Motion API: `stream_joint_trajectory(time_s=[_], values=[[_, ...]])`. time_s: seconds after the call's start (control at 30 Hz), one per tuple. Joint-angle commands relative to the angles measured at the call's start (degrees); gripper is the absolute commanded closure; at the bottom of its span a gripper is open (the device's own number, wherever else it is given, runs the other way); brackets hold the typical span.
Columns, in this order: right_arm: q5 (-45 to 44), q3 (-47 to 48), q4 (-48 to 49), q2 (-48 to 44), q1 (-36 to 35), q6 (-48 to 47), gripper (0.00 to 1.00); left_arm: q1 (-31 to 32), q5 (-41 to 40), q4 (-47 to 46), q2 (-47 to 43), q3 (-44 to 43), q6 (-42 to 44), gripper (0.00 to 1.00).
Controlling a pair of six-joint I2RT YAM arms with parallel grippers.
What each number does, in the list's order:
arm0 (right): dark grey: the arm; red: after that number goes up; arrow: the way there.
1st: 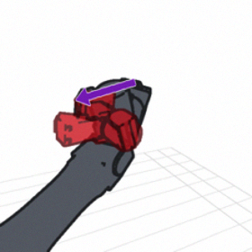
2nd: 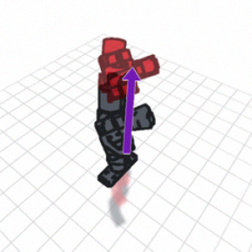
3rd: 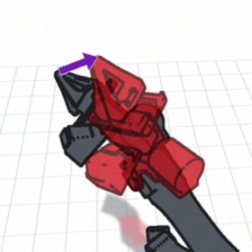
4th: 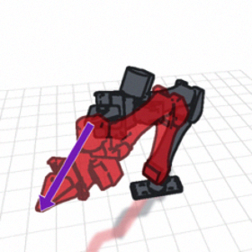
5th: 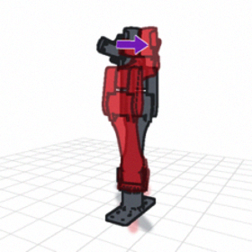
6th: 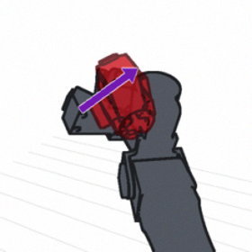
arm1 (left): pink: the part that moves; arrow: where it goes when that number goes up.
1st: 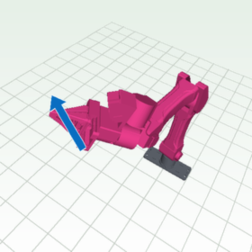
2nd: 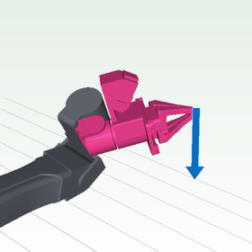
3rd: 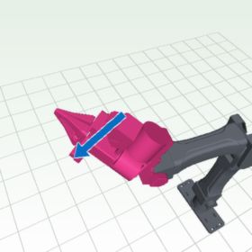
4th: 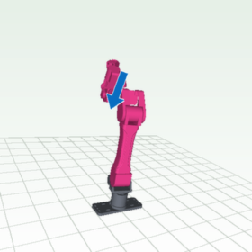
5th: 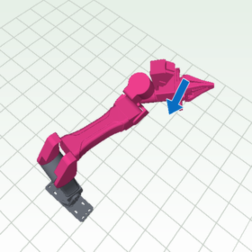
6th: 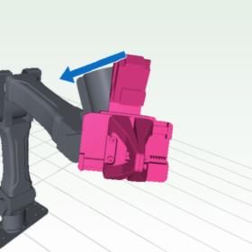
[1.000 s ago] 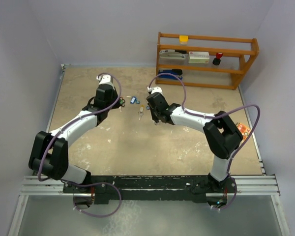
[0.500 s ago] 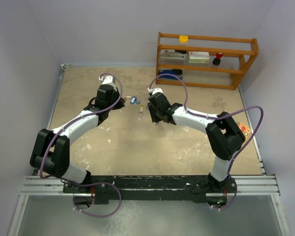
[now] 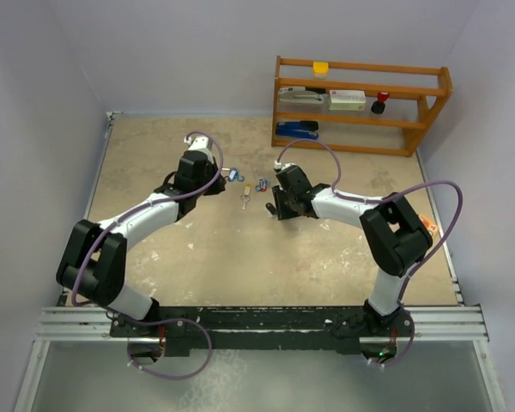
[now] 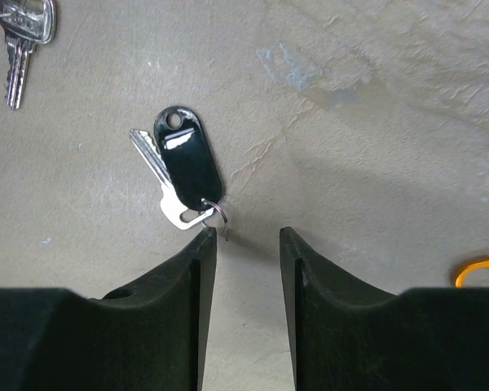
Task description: Put the keys on the keyring
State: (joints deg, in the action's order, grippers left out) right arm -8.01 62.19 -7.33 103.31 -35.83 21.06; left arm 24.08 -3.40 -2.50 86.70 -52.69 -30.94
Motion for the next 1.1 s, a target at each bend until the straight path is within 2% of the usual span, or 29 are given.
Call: stream_joint_trajectory(time_s=[0.0,0.4,0.77,1.07], values=[[4.7,-1.6,3.6,-3.1,1.1,1.5,0.60,0.5,-0.3,-2.8,0.3,-1.4,-0.7,1.00],[8.2,-3.4,6.8,-2.4,1.8,2.4,0.63,0.8,-0.9,-2.7,0.8,-1.6,-0.6,1.00],[8.3,-3.4,7.5,-1.6,1.9,2.8,0.72,0.8,-1.4,-2.5,1.0,-1.5,-0.4,1.00],[9.0,-3.4,8.6,-0.3,2.0,3.3,0.73,0.9,-1.6,-2.4,1.1,-1.5,-0.2,1.00]])
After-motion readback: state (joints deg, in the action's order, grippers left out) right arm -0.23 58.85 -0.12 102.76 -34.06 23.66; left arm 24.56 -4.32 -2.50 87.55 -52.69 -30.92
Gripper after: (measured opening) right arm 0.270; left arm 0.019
